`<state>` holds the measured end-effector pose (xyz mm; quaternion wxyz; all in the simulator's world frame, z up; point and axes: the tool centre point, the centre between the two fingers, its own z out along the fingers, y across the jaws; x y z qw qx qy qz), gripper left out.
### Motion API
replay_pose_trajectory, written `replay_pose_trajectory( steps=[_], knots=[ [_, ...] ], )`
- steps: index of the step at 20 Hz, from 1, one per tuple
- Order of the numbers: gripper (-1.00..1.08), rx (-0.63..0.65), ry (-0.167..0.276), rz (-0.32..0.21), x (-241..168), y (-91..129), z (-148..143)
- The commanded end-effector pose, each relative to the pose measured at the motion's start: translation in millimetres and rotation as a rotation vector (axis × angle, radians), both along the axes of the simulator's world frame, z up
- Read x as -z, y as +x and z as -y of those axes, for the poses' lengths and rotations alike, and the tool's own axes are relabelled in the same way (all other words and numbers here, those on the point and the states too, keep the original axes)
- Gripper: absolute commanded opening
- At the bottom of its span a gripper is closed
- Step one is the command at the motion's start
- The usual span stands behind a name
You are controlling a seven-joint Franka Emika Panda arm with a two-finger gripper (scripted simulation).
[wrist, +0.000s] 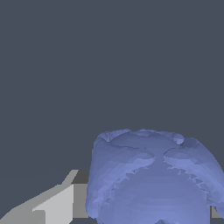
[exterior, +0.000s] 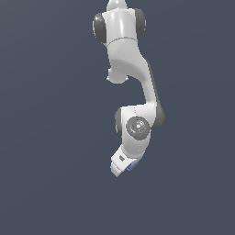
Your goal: Pick up the object and move it to a goal position.
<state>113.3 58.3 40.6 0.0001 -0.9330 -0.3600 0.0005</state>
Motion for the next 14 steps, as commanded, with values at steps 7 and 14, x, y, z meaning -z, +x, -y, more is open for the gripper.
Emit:
replay_pose_trajectory(
  steps=[7,14],
  knots=[
    [-1.0,0.0,0.0,0.001,-25.9,-7.4,-2.9],
    [-1.0,0.0,-0.001,0.001,-76.1,-22.3,-8.9]
  ],
)
